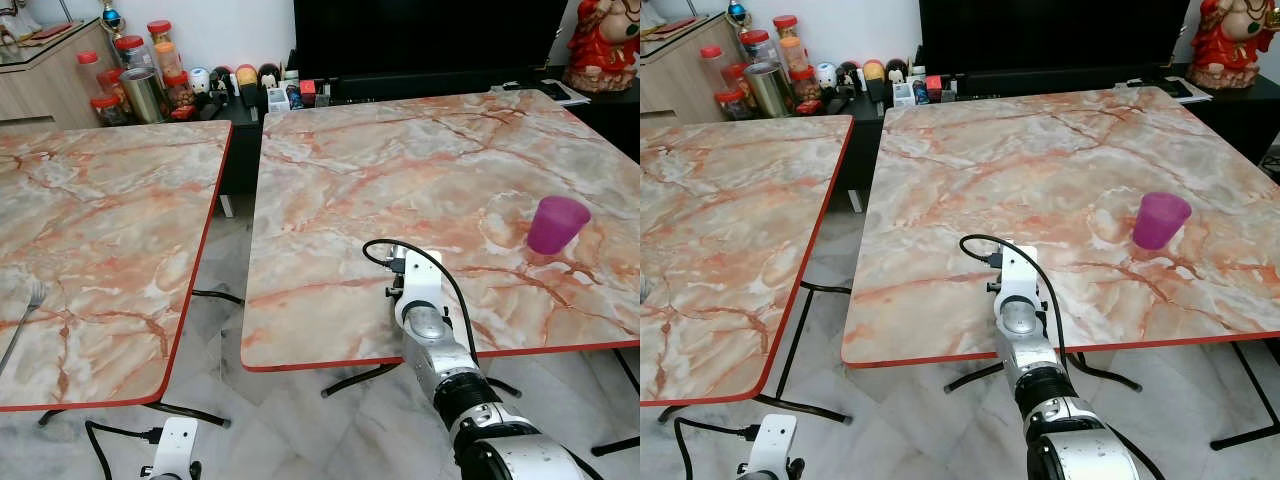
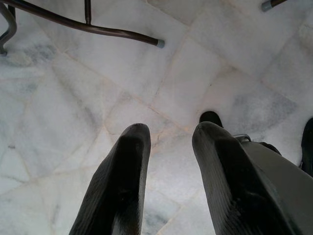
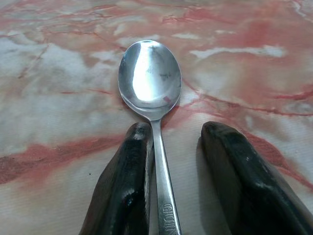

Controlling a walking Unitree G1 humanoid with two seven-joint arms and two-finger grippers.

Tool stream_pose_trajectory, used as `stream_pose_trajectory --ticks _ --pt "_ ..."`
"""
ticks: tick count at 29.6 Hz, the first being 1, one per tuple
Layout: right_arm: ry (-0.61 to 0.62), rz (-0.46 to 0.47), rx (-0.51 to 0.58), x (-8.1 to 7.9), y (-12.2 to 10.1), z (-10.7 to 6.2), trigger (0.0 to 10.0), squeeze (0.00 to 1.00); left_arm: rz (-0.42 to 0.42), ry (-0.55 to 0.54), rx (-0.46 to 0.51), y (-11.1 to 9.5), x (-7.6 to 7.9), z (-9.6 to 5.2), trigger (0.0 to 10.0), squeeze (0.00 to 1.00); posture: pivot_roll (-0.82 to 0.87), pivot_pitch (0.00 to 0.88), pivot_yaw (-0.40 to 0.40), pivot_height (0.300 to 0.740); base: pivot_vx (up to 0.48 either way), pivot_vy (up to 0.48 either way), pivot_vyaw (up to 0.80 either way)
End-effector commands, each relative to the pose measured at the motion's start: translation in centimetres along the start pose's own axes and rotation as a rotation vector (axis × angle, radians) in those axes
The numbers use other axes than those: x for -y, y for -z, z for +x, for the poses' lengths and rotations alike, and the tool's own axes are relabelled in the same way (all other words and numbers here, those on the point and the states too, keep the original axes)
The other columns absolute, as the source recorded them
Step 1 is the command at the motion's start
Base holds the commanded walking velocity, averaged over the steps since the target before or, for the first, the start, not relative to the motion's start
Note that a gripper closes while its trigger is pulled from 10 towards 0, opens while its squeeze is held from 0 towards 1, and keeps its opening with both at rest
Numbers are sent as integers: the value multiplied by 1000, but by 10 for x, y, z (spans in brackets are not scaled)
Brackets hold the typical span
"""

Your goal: Setting the table

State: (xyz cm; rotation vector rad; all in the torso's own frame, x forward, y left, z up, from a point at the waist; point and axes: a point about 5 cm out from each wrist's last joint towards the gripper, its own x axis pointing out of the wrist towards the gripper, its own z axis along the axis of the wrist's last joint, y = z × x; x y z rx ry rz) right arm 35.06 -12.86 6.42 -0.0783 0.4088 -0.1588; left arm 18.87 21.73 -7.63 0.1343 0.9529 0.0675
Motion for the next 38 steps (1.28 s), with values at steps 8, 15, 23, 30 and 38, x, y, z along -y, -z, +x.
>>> stream_pose_trajectory --ticks 8,15,23,30,38 --pt "-38 -6 -38 -9 9 -3 0 0 -1 10 -28 6 0 -1 10000 0 -28 23 46 736 0 0 0" --pt "-48 -11 -41 -12 10 -4 0 0 -8 28 -36 8 4 -1 10000 0 -28 25 43 736 0 0 0" --pt "-46 -15 -43 -11 10 -4 0 0 -11 44 -44 11 6 -1 10000 0 -27 26 44 736 0 0 0" --pt "-49 -13 -41 -11 10 -4 0 0 -10 52 -46 11 7 -1 10000 0 -29 25 45 736 0 0 0" --pt "-128 51 311 -19 -39 -13 10000 0 -2 20 -23 7 5 -1 10000 0 -37 22 42 736 0 0 0"
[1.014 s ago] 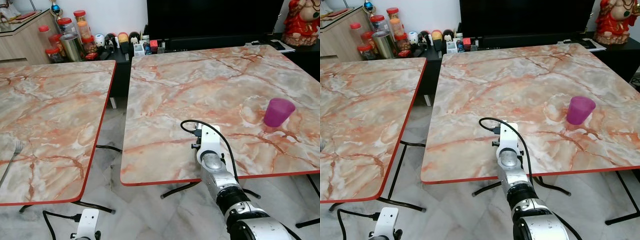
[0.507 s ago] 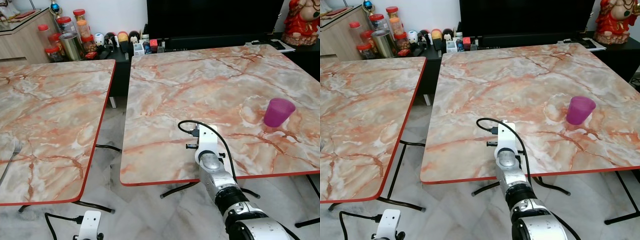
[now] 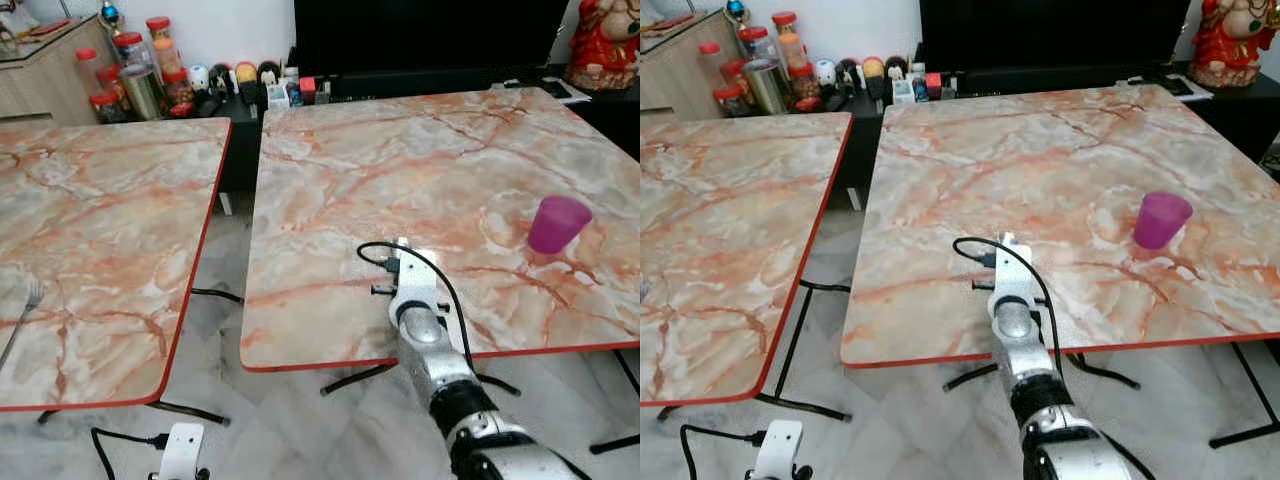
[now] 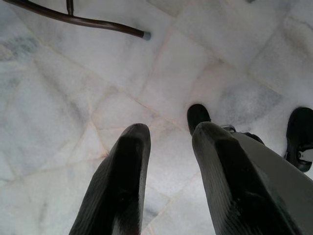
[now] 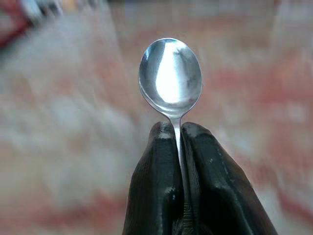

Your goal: Setting the table

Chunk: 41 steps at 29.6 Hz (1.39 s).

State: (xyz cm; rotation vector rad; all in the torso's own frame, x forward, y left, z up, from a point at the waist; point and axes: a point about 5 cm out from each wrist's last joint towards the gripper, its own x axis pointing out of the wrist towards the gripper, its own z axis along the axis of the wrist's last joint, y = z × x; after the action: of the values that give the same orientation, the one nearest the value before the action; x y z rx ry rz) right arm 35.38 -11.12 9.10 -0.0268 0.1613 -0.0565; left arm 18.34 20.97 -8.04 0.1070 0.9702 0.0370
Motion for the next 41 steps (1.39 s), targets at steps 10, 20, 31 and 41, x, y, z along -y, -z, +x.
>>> stream_pose_trajectory --ticks 10,20,31,41 --pt "-96 40 126 -11 -3 -15 10000 0 2 -44 3 0 -4 0 10000 0 -39 21 29 736 0 0 0" --pt "-98 33 269 0 -15 -27 10000 0 -16 -59 21 0 -2 0 10000 0 -51 20 21 736 0 0 0" --pt "-122 22 282 0 -16 -30 10000 0 -22 -59 29 -1 -1 0 10000 0 -50 17 14 736 0 0 0" --pt "-133 28 276 -4 -17 -31 10000 0 -18 -59 22 2 0 -1 10000 0 -51 20 15 736 0 0 0"
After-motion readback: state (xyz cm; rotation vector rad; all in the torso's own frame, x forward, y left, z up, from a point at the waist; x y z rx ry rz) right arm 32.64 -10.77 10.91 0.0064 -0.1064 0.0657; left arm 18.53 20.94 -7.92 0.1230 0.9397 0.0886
